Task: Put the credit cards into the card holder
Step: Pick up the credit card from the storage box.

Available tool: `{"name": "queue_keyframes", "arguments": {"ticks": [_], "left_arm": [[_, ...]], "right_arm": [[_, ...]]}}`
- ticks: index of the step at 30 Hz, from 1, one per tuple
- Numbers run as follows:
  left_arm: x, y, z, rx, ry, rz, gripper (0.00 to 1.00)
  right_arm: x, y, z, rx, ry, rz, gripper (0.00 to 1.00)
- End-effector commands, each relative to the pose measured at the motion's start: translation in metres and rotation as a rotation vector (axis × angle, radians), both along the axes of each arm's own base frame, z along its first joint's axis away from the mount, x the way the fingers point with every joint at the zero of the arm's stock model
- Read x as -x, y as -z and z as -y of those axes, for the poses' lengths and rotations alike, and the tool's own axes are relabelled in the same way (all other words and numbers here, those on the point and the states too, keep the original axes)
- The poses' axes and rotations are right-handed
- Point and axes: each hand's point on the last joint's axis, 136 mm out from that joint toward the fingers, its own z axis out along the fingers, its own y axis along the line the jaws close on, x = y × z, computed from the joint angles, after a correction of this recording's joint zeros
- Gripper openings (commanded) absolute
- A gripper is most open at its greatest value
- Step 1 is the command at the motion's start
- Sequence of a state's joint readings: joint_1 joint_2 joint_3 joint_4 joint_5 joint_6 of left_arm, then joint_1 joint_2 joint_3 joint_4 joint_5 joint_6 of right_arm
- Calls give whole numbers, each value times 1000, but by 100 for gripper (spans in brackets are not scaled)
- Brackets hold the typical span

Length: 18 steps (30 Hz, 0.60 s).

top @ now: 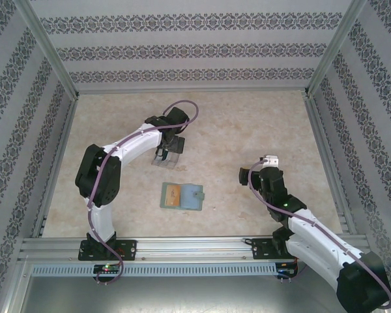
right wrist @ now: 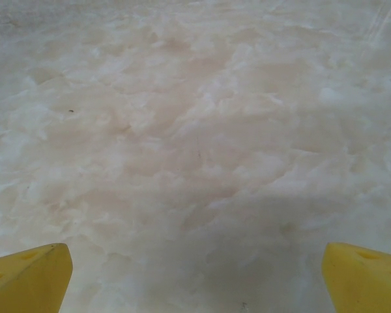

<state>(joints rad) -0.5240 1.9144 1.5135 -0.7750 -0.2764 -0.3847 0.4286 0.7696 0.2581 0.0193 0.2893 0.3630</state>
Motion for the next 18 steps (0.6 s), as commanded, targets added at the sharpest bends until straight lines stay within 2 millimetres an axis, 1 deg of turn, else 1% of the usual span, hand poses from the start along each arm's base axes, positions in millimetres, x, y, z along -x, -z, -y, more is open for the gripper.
{"name": "queue_keyframes", "arguments": {"ticks": [1, 4, 11, 14, 18], "left_arm": [[9, -2, -9, -58, -13, -34, 100], [11, 0, -8, -50, -8, -42, 100], [15, 19, -8, -60, 5, -103, 99], [16, 18, -15, -93, -12, -104, 97], [14, 17, -21, -95, -26, -98, 96]], "right_arm": [[-7, -4, -6, -27, -17, 19, 98], [-10, 1, -9, -20, -26, -16, 98], [-12, 2, -10, -16, -27, -31, 98], [-12, 2, -9, -15, -20, -21, 98], [-12, 2, -9, -16, -20, -30, 98]]}}
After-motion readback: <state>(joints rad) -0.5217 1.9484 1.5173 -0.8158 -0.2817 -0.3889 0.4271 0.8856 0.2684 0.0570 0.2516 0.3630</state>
